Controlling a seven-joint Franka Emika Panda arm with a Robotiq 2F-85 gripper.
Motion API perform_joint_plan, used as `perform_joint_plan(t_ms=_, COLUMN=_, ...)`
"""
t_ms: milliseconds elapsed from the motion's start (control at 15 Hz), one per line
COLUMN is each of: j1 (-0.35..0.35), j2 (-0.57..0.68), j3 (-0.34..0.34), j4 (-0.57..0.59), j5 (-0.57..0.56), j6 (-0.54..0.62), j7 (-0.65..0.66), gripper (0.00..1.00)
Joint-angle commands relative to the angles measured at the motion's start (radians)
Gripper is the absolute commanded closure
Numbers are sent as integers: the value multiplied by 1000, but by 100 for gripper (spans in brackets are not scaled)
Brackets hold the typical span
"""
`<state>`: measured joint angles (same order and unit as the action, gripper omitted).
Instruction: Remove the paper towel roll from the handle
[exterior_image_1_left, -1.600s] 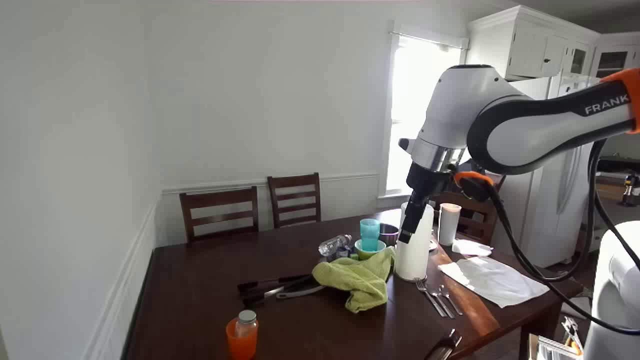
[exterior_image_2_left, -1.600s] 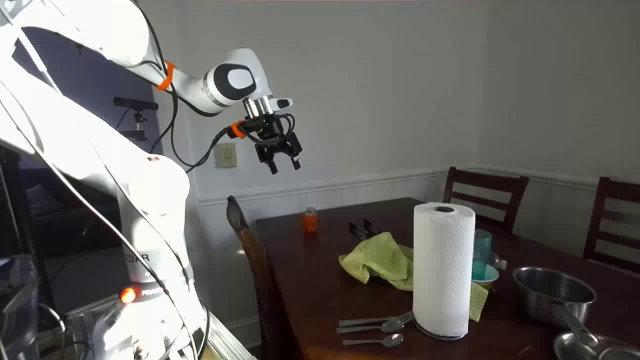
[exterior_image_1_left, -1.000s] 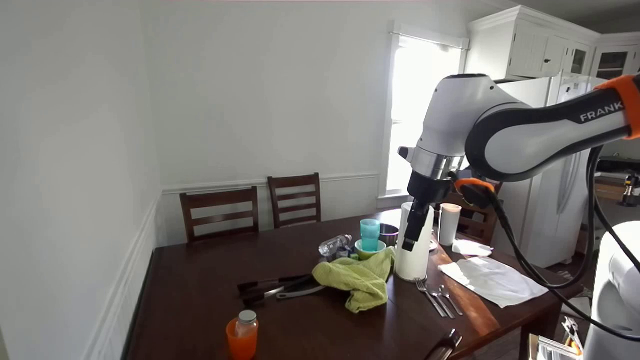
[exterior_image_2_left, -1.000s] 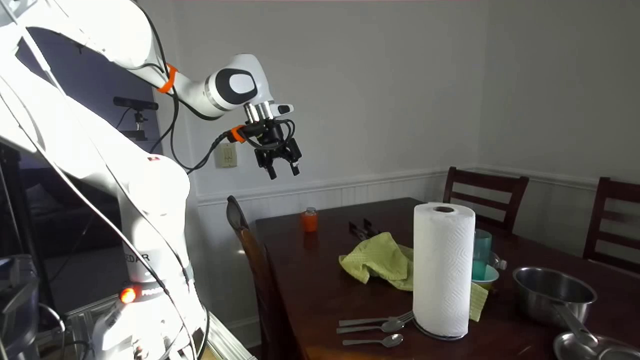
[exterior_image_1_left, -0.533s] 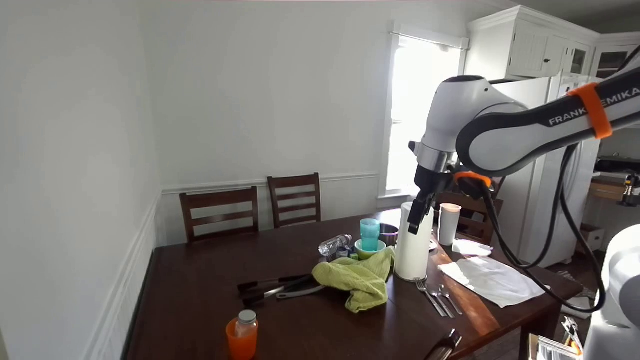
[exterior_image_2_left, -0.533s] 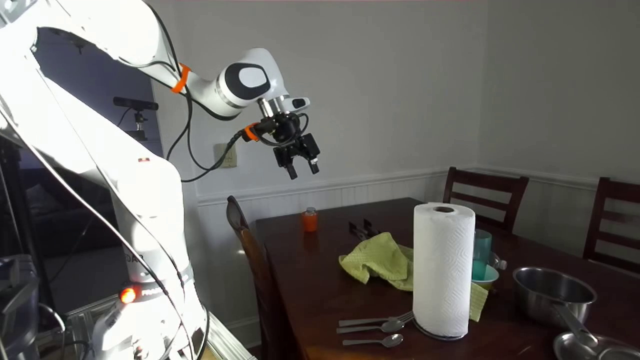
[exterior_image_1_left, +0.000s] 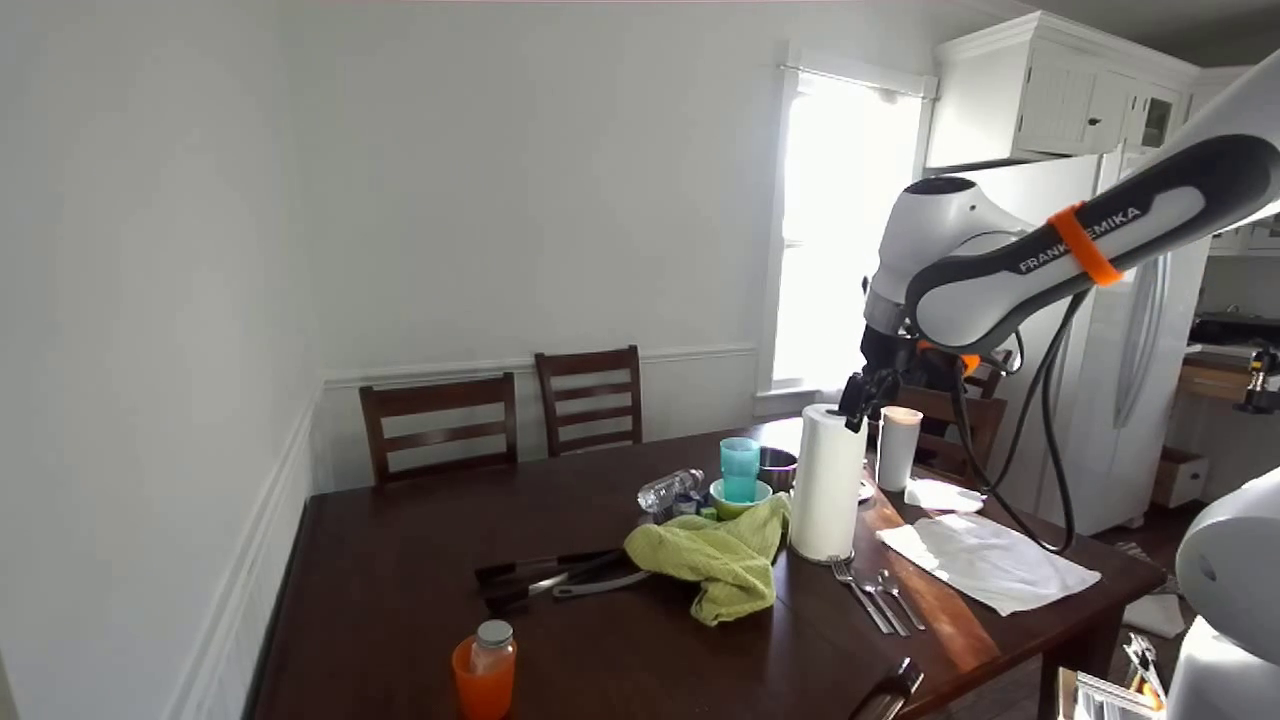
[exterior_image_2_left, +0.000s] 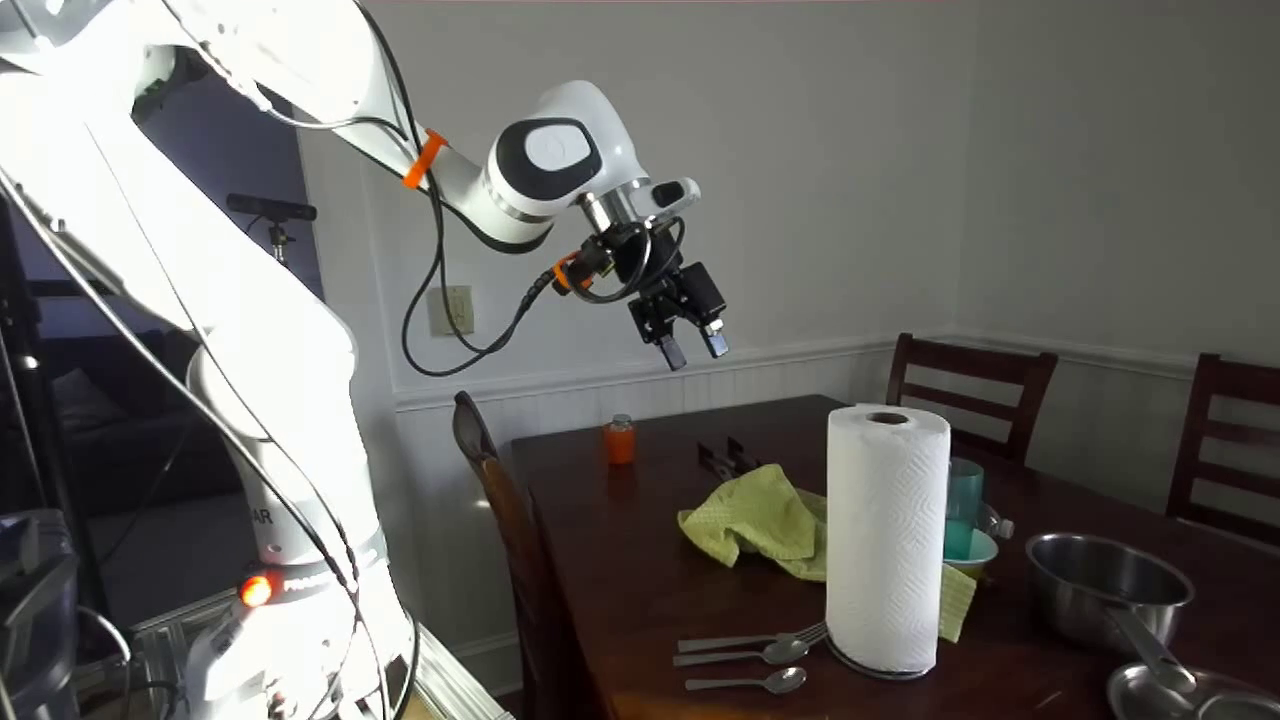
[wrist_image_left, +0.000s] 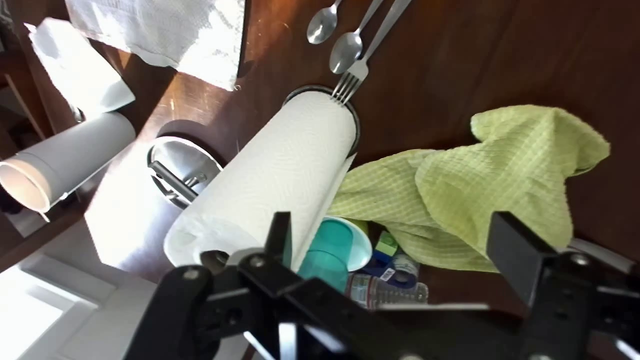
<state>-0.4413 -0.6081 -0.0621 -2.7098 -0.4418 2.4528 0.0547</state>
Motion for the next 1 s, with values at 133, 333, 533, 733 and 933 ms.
perform_joint_plan(t_ms=133, j1=-27, j2=69, j3=-46, j4=41, j5=-24, j6=49, j7=19, gripper=0)
perform_joint_plan(t_ms=333, j1=-16, j2=72, j3=-46, j4=43, j5=-23, j6=47, j7=19, gripper=0)
perform_joint_plan(t_ms=533, j1=-67, j2=108, j3=-40, j4=80, j5=-35, j6=24, j7=99, gripper=0)
perform_joint_plan(t_ms=733, j1=-120, j2=149, j3=-56, j4=125, j5=-33, j6=-16, j7=196, gripper=0)
perform_joint_plan(t_ms=933, j1=-147, j2=201, j3=-92, j4=186, j5=1, j6=-69, j7=260, gripper=0)
